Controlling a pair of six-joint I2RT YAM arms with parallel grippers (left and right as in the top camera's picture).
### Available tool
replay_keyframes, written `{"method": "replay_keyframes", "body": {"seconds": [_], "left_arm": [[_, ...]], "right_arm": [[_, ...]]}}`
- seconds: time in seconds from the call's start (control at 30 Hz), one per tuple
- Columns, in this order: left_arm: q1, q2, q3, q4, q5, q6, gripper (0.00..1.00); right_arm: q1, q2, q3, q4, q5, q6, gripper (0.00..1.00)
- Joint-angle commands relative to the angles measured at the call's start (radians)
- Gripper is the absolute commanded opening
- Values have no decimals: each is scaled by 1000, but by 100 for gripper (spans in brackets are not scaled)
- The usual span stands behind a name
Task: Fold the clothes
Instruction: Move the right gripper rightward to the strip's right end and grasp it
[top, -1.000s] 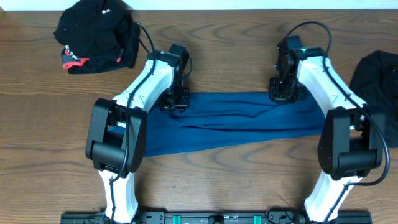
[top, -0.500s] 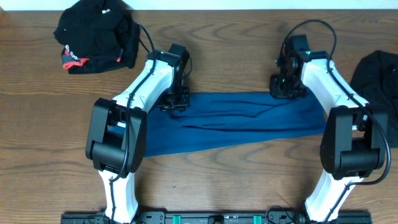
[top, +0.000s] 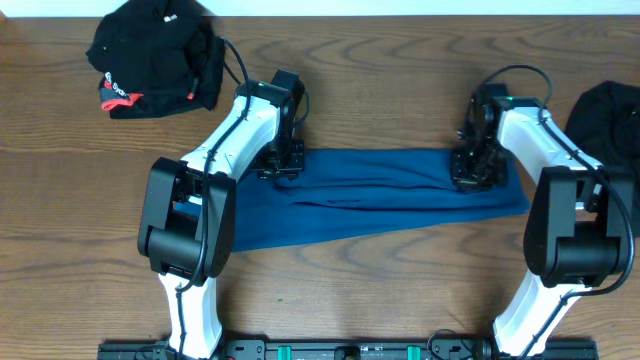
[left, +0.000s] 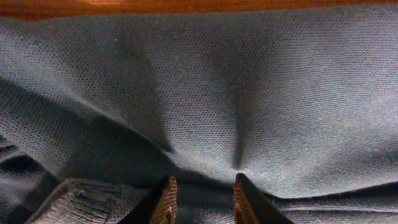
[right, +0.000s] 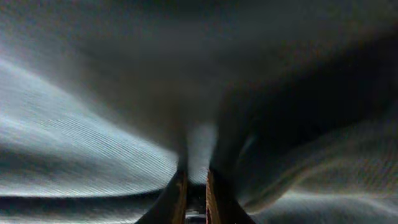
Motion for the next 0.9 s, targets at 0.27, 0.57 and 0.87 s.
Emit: {"method": "replay_keyframes", "body": {"seconds": [0.27,0.57,0.87], "left_arm": [[4,-16,-7,-2,-12,8,32],[5,-16,-7,-2,-12,8,32],[5,-16,-7,-2,-12,9,32]], "right_arm": [[-70,-6,146,-172,275,200,6],[-70,-6,183,-126,185,163,12],[-95,-6,101,-129,179,154,27]]}}
